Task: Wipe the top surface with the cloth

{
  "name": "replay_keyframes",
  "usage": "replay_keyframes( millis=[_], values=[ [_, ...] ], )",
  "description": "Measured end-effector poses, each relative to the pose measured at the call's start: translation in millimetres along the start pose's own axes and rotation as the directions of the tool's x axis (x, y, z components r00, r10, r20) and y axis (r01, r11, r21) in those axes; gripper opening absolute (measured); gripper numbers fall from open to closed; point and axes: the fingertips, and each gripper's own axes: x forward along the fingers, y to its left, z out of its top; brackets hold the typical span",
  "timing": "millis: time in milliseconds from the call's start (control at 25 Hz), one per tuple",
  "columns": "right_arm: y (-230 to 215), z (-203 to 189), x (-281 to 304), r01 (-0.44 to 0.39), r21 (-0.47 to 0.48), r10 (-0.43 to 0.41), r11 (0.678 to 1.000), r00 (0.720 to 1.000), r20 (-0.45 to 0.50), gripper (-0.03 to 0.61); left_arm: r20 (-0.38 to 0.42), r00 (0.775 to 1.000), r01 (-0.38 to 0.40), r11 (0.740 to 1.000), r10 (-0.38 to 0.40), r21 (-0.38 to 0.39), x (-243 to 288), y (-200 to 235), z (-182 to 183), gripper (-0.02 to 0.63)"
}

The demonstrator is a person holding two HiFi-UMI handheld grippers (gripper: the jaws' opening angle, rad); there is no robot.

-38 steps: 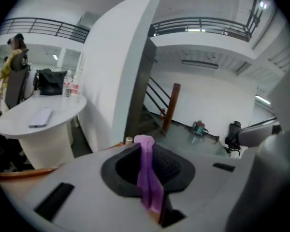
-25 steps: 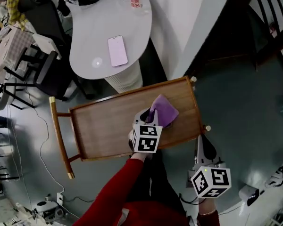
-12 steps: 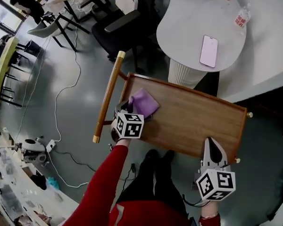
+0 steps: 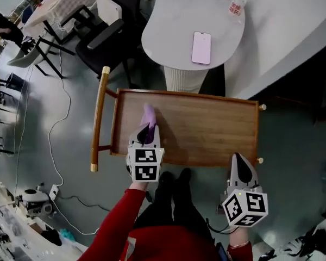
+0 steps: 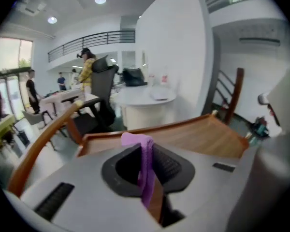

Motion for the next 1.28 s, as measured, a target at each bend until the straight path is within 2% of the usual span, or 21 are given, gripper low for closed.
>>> replay_keyframes(
  millis=[40,80,160,240,320,400,480,520,600,680,760,920,1040,1120,1160,1280],
  values=[
    [-13.2,-1.9,-11.9,0.049,0.02,-0.049,0.999,0.999,0.015,0.005,0.029,0.994,0.105,0.994,-0.106,0.004,0.3,-41.7,12.4,0.052],
    [-26.3,-4.3,-25.7,0.1,0.041,-0.101,0.994,0.994,0.028,0.005,0.05,0.977,0.209,0.978,-0.209,0.011,-0.4,-84.4,22.7,0.052],
    [-51.0,-10.1,-56.2,0.201,0.09,-0.206,0.976,0.977,0.05,0.005,0.062,0.922,0.382,0.924,-0.383,0.029,-3.7,-165.4,36.1,0.052],
    [-74.2,-17.1,-86.2,0.285,0.138,-0.296,0.949,0.953,0.064,0.005,0.054,0.858,0.51,0.86,-0.51,0.028,-7.1,-236.9,42.2,0.052],
    [-95.6,-26.5,-115.1,0.353,0.185,-0.371,0.917,0.926,0.069,0.005,0.038,0.798,0.6,0.799,-0.602,0.043,-11.3,-299.4,42.6,0.052],
    [-111.4,-36.3,-139.5,0.407,0.221,-0.431,0.886,0.9,0.069,0.005,0.009,0.749,0.659,0.747,-0.662,0.091,-17.1,-348.4,40.2,0.052],
    [-120.4,-43.3,-154.9,0.44,0.243,-0.467,0.865,0.882,0.068,0.005,-0.025,0.726,0.684,0.719,-0.687,0.126,-16.8,-377.4,33.5,0.052],
    [-122.9,-45.3,-158.9,0.447,0.249,-0.475,0.859,0.877,0.068,0.005,-0.042,0.728,0.682,0.717,-0.684,0.142,-12.6,-384.3,27.6,0.052],
    [-125.3,-47.5,-161.5,0.443,0.253,-0.472,0.86,0.879,0.066,0.005,-0.077,0.749,0.661,0.731,-0.659,0.172,0.5,-386.4,10.9,0.052],
    [-126.5,-46.7,-157.3,0.415,0.241,-0.441,0.877,0.895,0.064,0.005,-0.122,0.782,0.623,0.763,-0.611,0.172,14.0,-373.4,-9.7,0.052],
    [-126.6,-41.3,-142.4,0.365,0.213,-0.385,0.906,0.921,0.061,0.005,-0.161,0.821,0.569,0.81,-0.548,0.141,26.4,-344.1,-27.5,0.052],
    [-104.7,-23.4,-79.5,0.225,0.142,-0.234,0.964,0.971,0.046,0.005,-0.195,0.901,0.405,0.912,-0.387,0.06,47.1,-238.8,-50.4,0.052],
    [-57.6,-8.3,-36.3,0.101,0.08,-0.103,0.992,0.994,0.029,0.005,-0.215,0.952,0.217,0.976,-0.218,-0.027,39.4,-131.8,-71.0,0.052],
    [-14.8,2.0,-18.3,0.004,0.029,-0.004,1.0,1.0,0.011,0.005,-0.216,0.973,0.068,0.994,-0.084,-0.081,17.4,-57.9,-83.9,0.052],
    [6.8,6.5,-11.9,-0.047,0.003,0.047,0.999,0.999,-0.002,0.005,-0.219,0.976,-0.008,0.994,-0.016,-0.105,3.1,-23.9,-90.6,0.052],
    [55.6,13.2,5.7,-0.175,-0.061,0.172,0.983,0.984,-0.045,0.005,-0.237,0.957,-0.206,0.968,0.168,-0.146,-32.7,54.4,-111.3,0.052]
  ],
)
